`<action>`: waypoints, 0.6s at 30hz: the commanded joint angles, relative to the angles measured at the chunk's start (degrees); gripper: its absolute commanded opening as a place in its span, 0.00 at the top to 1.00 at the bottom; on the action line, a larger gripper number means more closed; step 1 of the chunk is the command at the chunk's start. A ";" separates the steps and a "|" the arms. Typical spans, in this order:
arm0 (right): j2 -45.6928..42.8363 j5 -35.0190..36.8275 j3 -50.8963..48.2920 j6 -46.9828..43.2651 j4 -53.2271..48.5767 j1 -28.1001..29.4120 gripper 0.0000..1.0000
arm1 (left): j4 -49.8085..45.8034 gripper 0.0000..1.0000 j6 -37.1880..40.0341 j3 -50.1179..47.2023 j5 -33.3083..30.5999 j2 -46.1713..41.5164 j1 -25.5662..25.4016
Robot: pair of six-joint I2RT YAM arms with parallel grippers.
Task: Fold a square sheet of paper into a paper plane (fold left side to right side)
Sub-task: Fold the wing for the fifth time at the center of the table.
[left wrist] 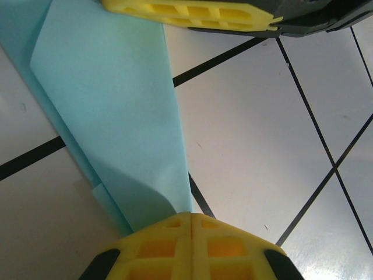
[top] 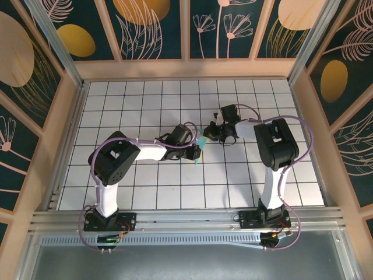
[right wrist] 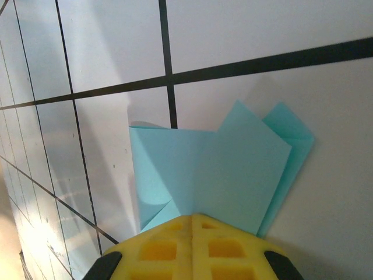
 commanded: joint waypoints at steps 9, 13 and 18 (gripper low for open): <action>1.27 0.06 -1.30 -1.34 -2.38 -0.61 1.00 | -0.91 1.00 -1.42 5.23 4.44 -3.11 0.23; 1.74 -0.74 -1.40 -1.35 -2.03 -0.56 1.00 | -0.34 1.00 -0.75 7.00 3.78 0.04 0.39; 2.24 -0.84 -1.49 -1.42 -2.11 -0.60 1.00 | 1.16 1.00 -0.93 7.86 3.28 2.91 0.76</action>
